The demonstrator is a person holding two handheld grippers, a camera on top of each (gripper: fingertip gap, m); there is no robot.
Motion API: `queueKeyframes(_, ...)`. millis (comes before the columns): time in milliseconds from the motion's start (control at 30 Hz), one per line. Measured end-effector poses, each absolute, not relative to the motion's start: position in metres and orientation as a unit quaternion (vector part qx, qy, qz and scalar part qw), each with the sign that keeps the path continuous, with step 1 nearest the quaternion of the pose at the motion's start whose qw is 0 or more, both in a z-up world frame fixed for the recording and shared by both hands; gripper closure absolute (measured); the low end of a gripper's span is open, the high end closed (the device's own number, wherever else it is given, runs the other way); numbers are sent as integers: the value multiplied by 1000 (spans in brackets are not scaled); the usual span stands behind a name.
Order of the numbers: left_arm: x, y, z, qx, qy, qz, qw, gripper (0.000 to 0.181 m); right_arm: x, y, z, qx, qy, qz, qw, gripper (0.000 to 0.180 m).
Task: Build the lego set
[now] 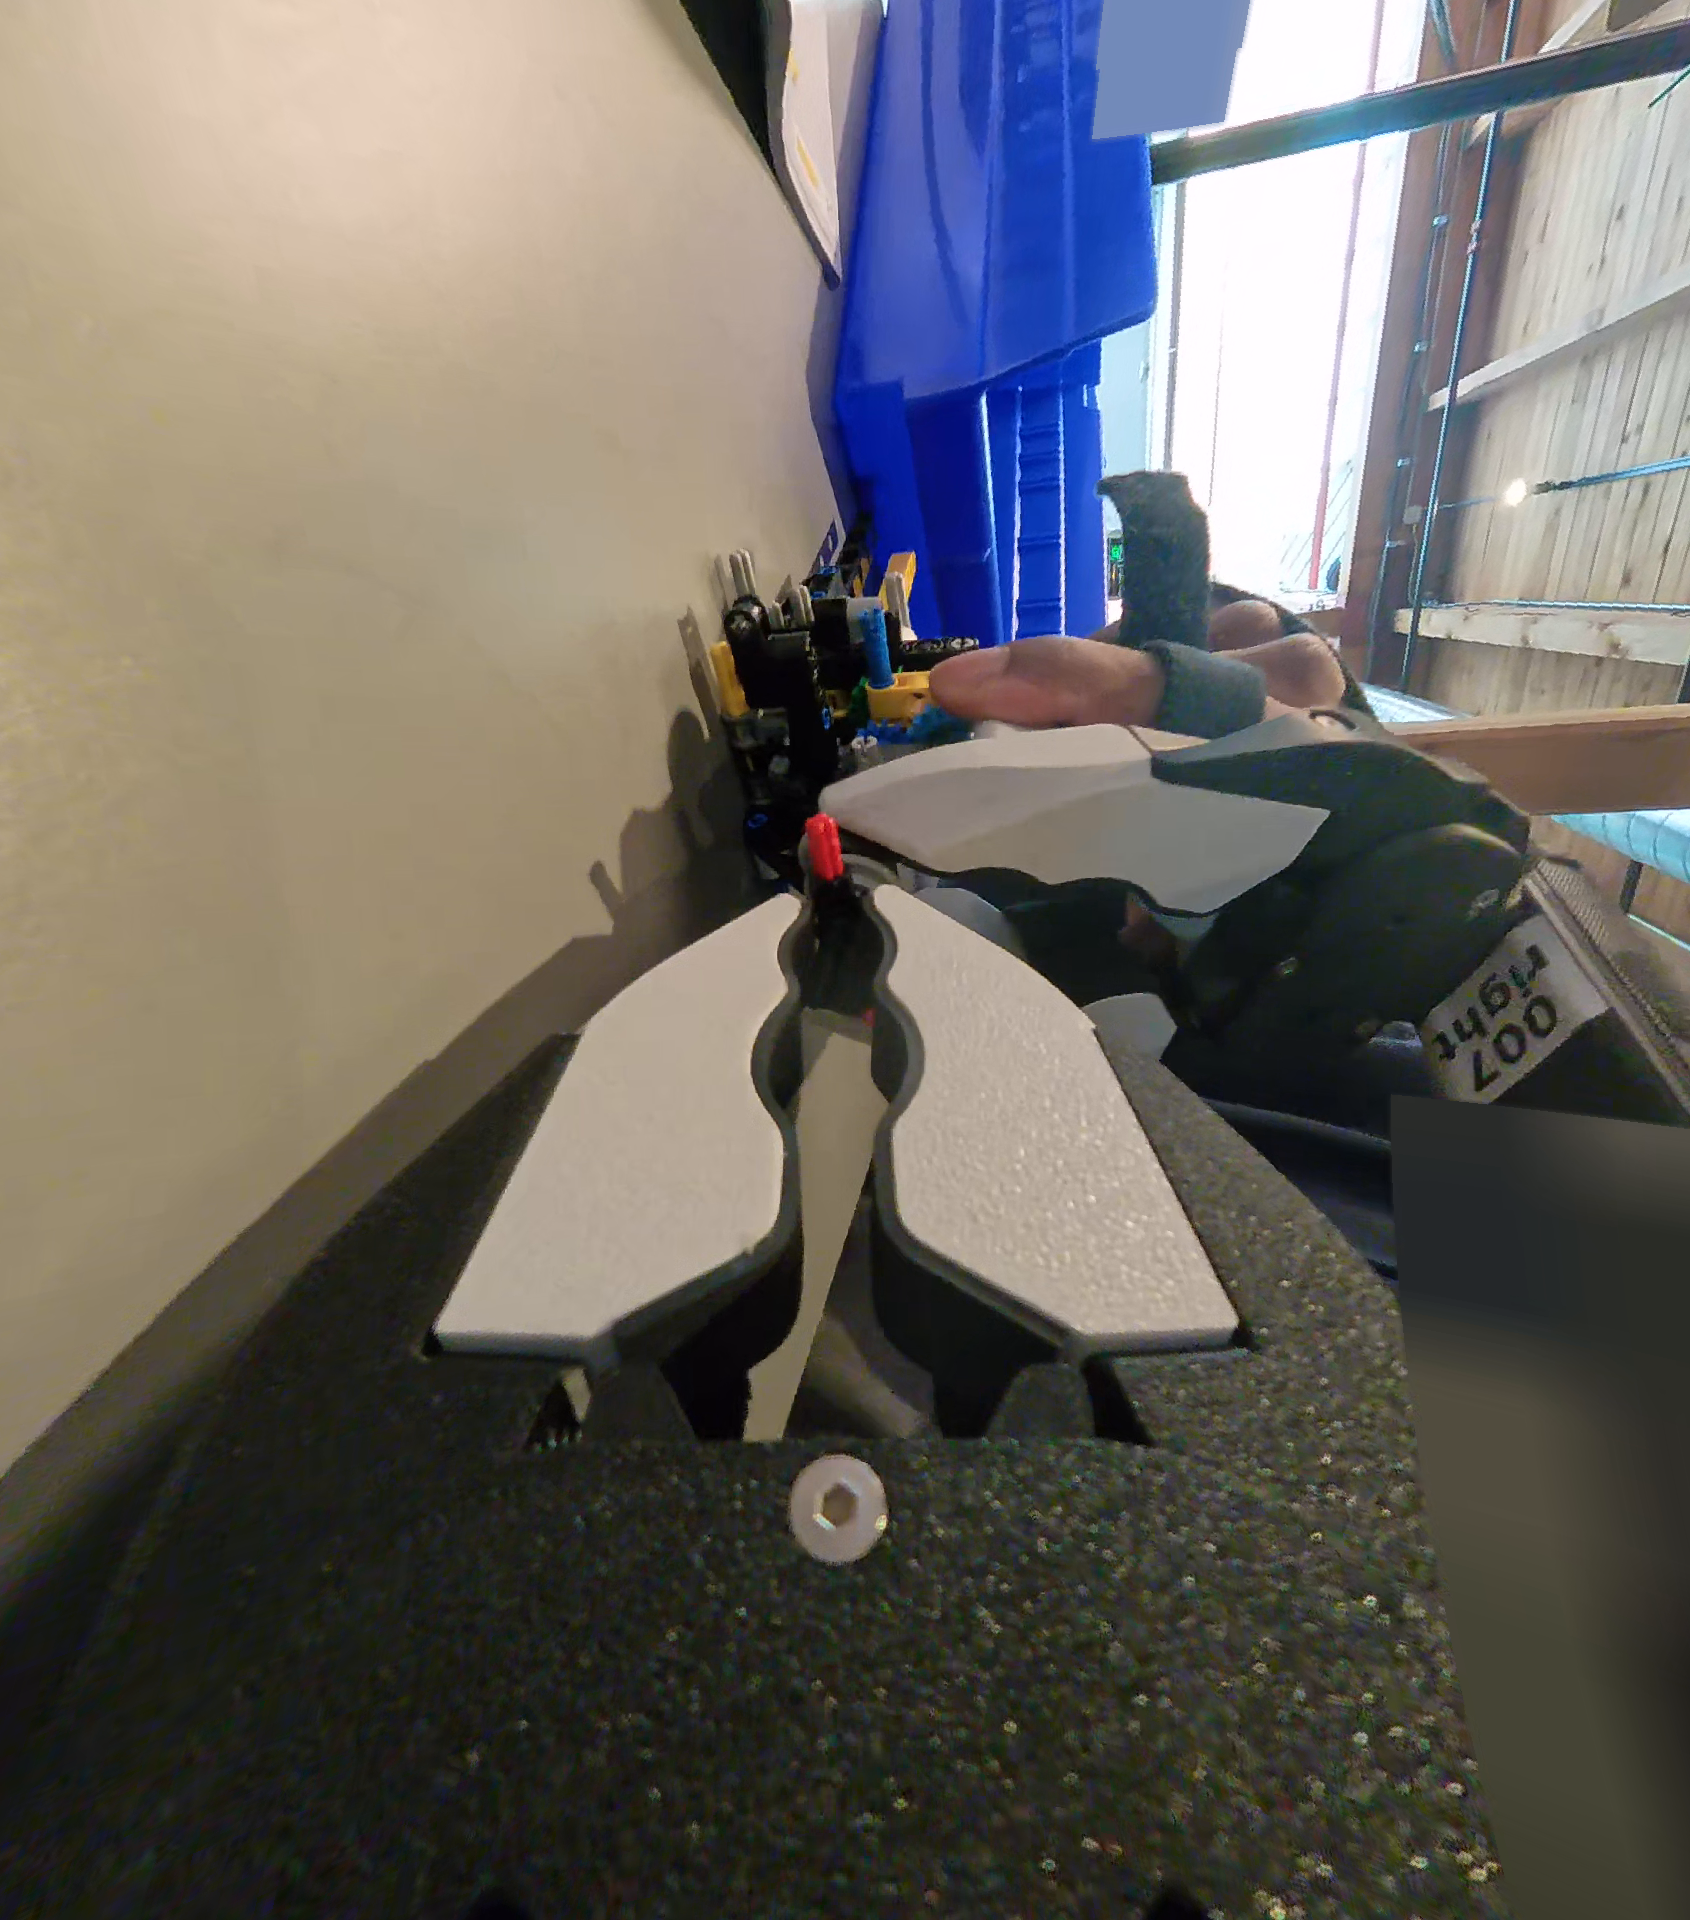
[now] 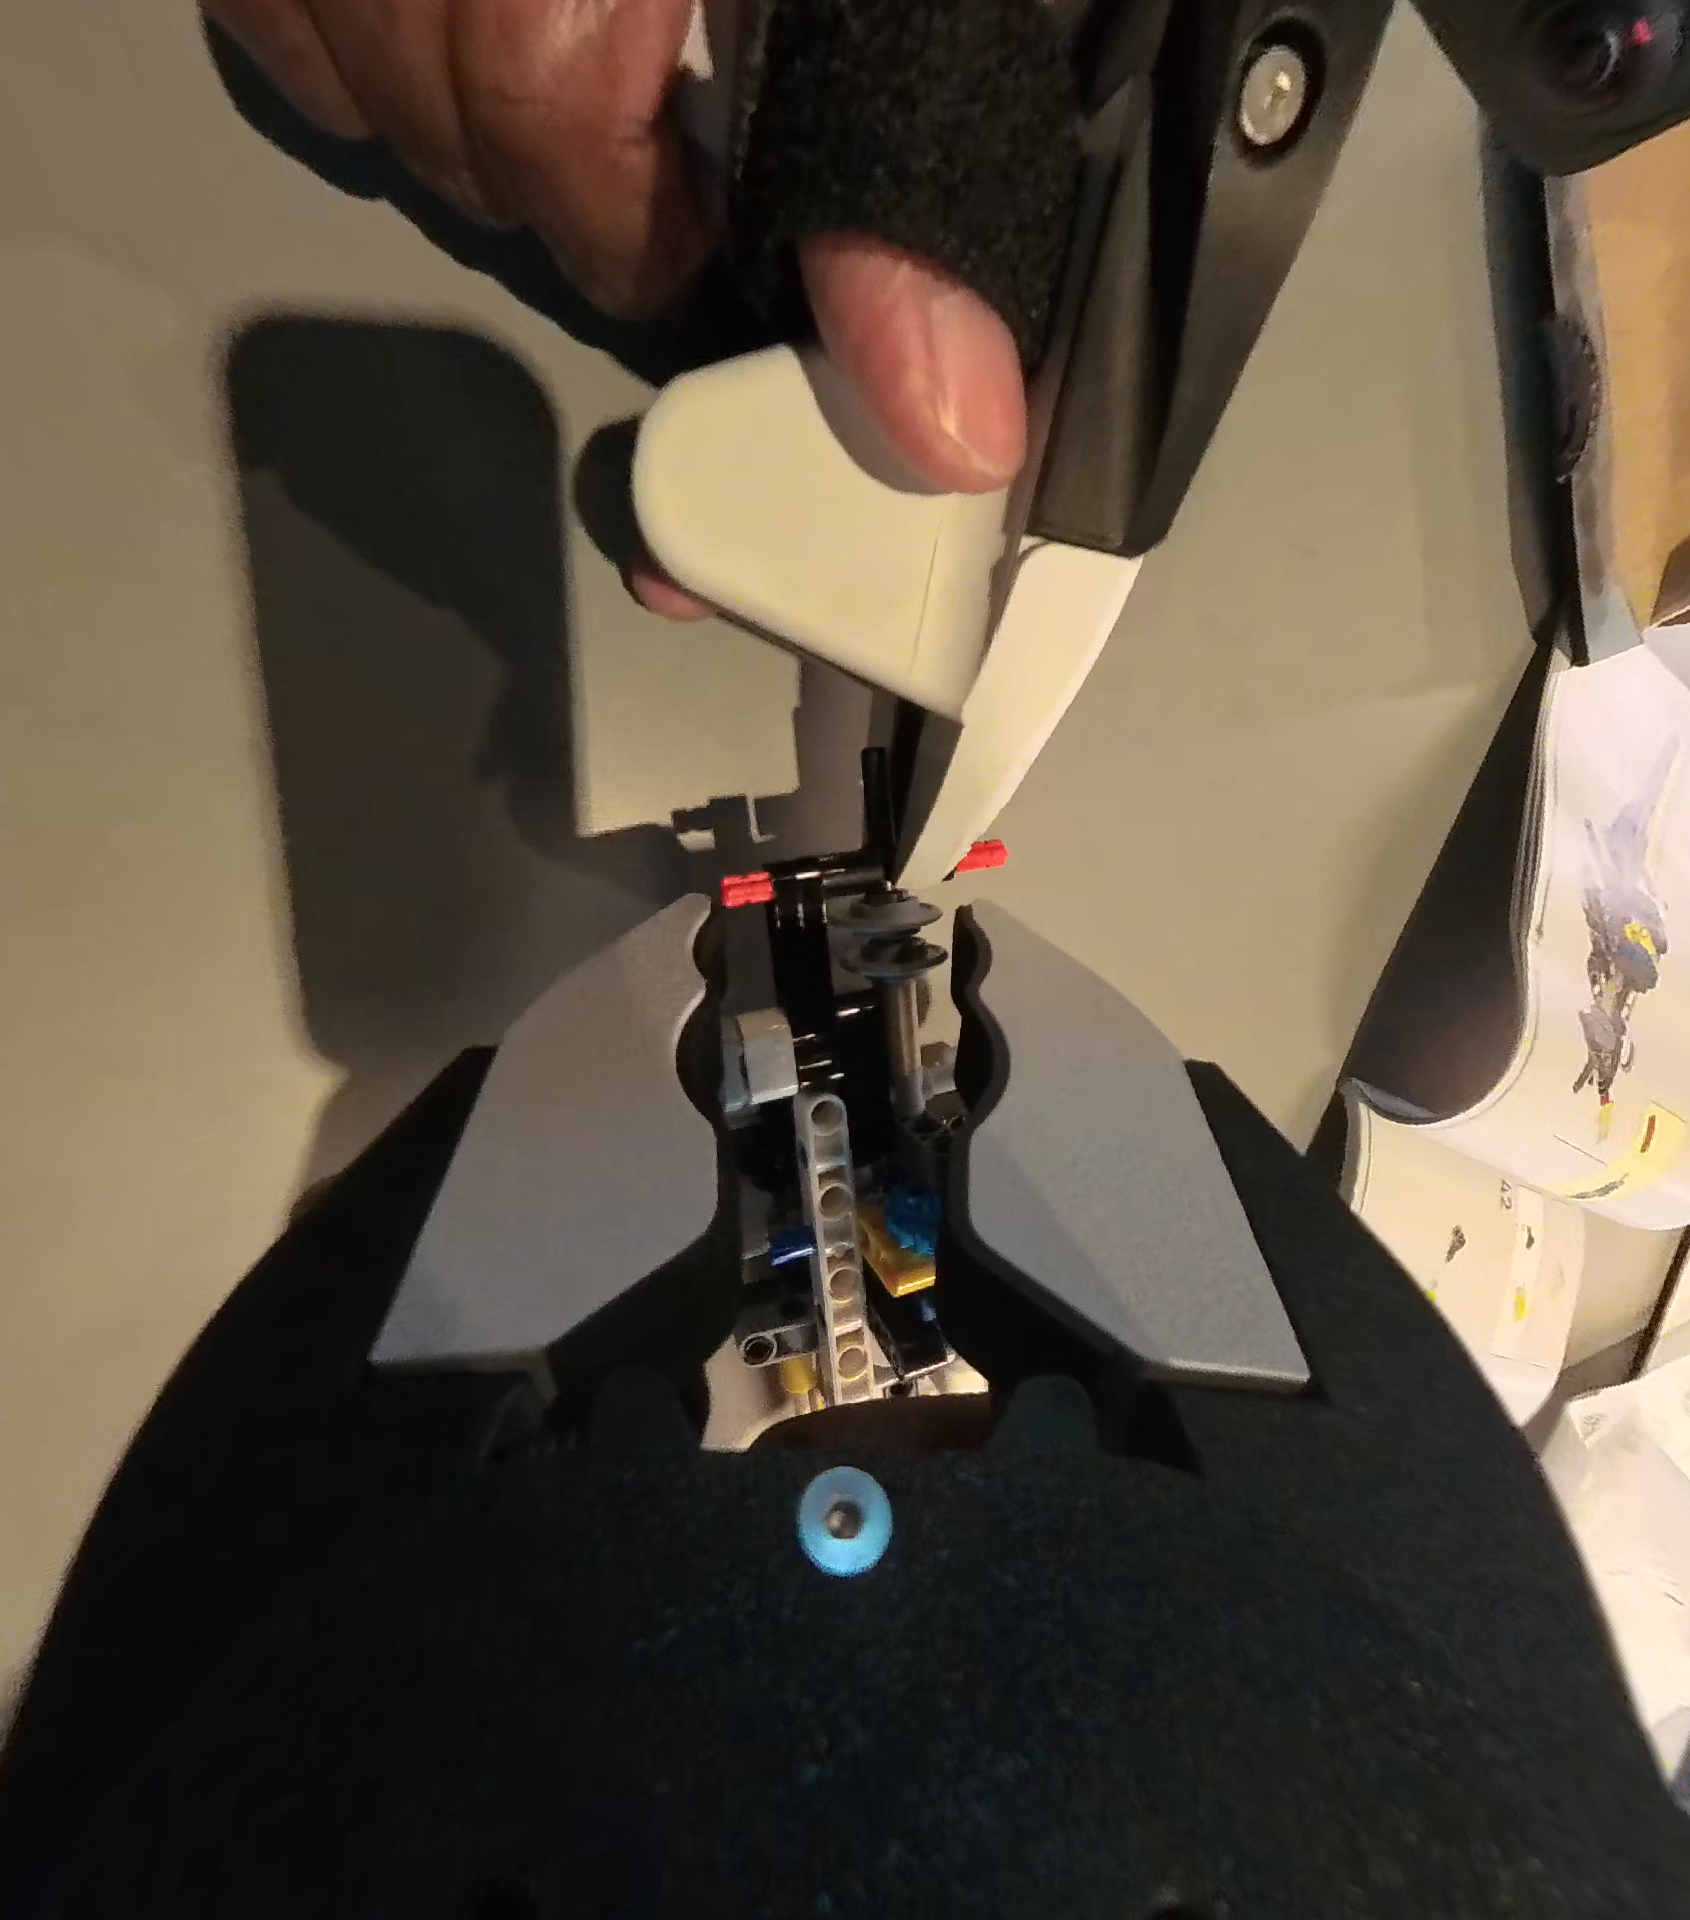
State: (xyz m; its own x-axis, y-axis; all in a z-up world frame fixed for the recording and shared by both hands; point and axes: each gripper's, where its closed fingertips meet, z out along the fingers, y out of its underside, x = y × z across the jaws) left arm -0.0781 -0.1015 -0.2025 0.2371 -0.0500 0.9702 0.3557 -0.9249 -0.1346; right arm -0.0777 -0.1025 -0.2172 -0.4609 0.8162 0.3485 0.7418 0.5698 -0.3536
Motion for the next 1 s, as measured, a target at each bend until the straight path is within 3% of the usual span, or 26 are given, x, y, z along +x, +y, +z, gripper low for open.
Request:
queueKeyframes(367, -77, -102, -202, -768, -104, -611, 160, 173, -78, -99, -218, -459, -850, 62, 253, 147)
queueKeyframes(1000, -77, -101, -201, -765, -107, -613, 163, 173, -78, -104, -219, -472, -843, 90, 240, 140)
